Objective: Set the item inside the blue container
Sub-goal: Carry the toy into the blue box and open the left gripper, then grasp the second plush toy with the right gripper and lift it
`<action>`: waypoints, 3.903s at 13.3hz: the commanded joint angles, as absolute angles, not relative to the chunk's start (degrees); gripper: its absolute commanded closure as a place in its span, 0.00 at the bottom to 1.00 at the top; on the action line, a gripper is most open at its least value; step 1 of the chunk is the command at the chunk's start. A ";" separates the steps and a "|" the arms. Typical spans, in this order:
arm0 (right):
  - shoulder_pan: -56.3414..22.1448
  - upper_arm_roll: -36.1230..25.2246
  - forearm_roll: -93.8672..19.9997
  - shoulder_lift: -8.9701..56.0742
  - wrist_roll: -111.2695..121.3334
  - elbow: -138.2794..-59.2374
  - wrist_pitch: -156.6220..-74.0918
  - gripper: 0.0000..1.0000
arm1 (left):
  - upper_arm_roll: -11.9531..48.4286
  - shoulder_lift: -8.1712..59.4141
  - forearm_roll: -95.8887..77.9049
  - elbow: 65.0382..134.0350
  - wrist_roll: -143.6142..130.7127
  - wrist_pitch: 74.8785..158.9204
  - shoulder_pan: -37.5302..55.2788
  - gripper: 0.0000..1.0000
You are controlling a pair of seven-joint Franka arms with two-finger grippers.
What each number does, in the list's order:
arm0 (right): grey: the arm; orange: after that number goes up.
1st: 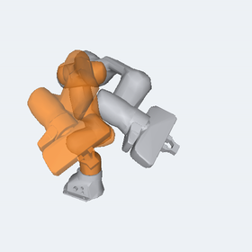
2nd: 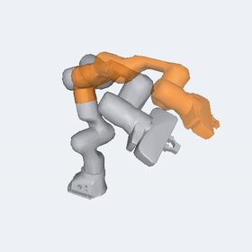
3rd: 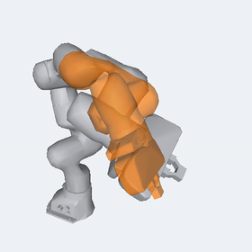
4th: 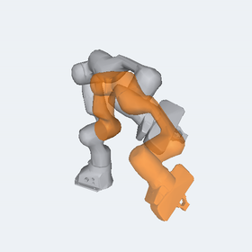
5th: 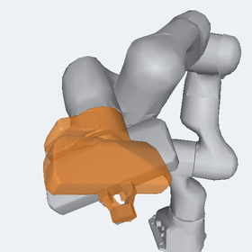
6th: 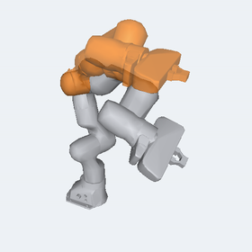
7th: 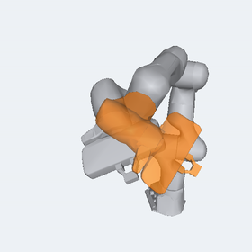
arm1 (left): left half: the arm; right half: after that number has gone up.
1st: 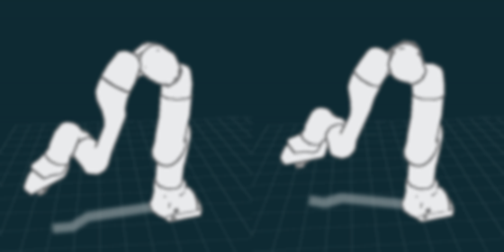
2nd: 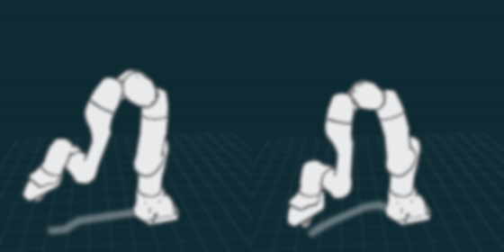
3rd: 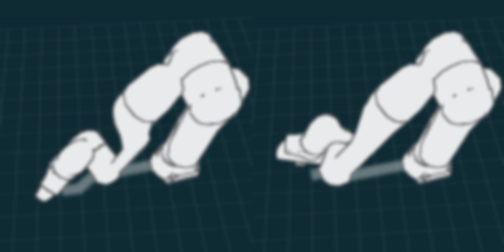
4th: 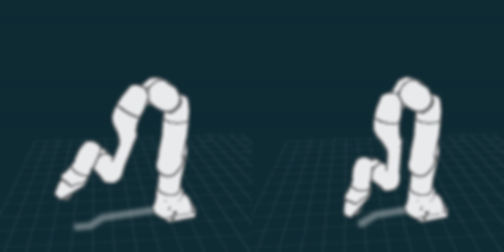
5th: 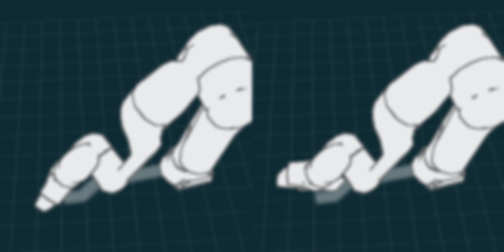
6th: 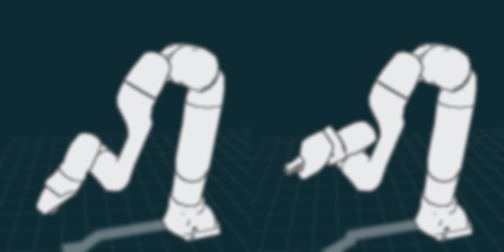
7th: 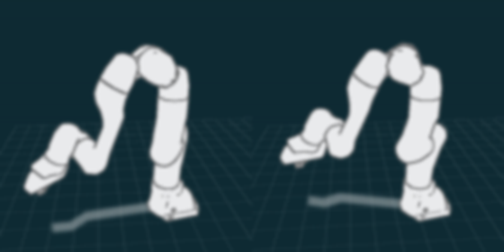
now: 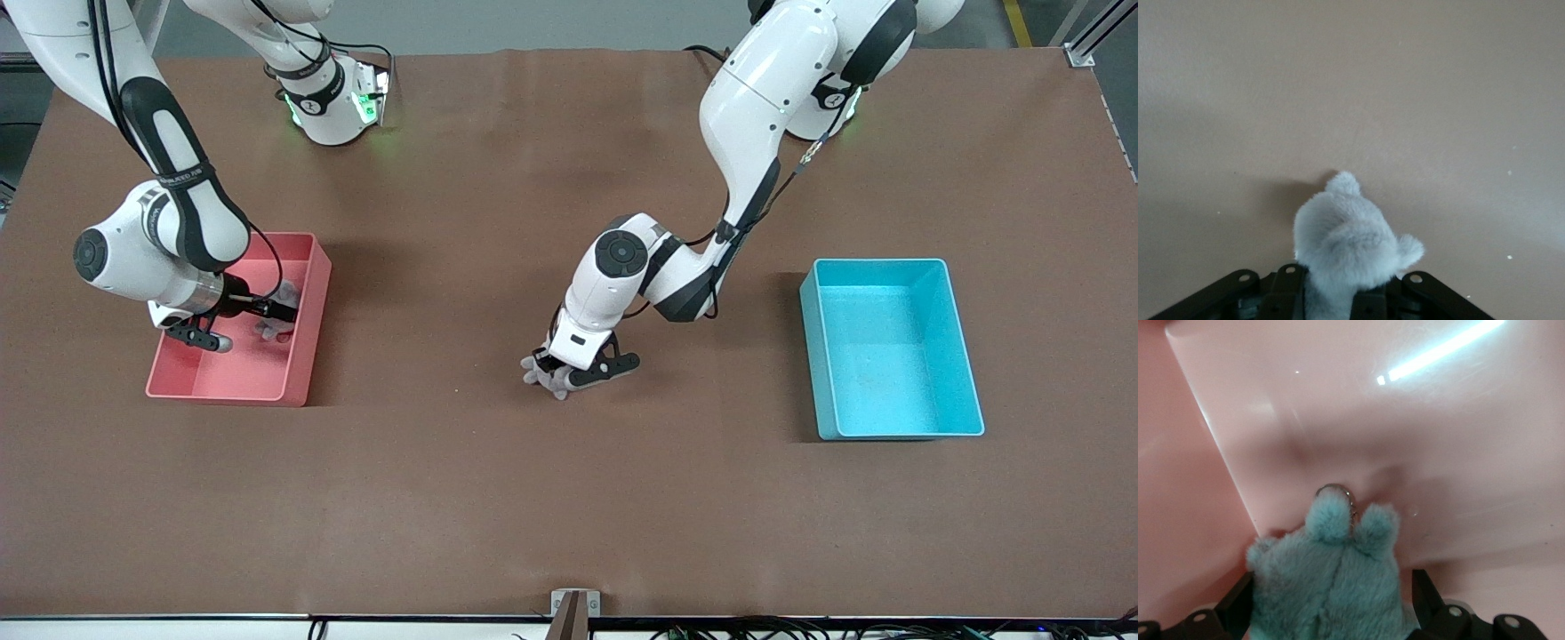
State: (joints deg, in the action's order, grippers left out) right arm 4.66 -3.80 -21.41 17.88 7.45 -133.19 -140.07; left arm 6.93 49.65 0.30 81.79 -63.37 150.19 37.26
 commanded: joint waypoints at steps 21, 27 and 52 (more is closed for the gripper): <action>5.27 -3.60 -22.85 18.28 9.67 -134.82 -139.75 0.74 | 7.12 6.50 1.14 119.27 -3.53 124.09 -3.59 0.73; 5.27 -3.60 -22.85 18.28 9.58 -134.65 -139.75 0.99 | 6.94 13.61 2.99 119.44 4.47 128.49 -8.17 0.71; -8.32 -3.87 -14.23 16.61 -28.96 -103.98 -102.74 1.00 | 10.72 11.18 4.92 119.44 1.85 123.41 -10.02 0.00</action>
State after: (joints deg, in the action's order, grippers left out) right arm -3.29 -3.73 -14.25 17.66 -20.51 -104.34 -102.32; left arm 9.79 14.94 3.78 118.88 2.88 126.31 -9.76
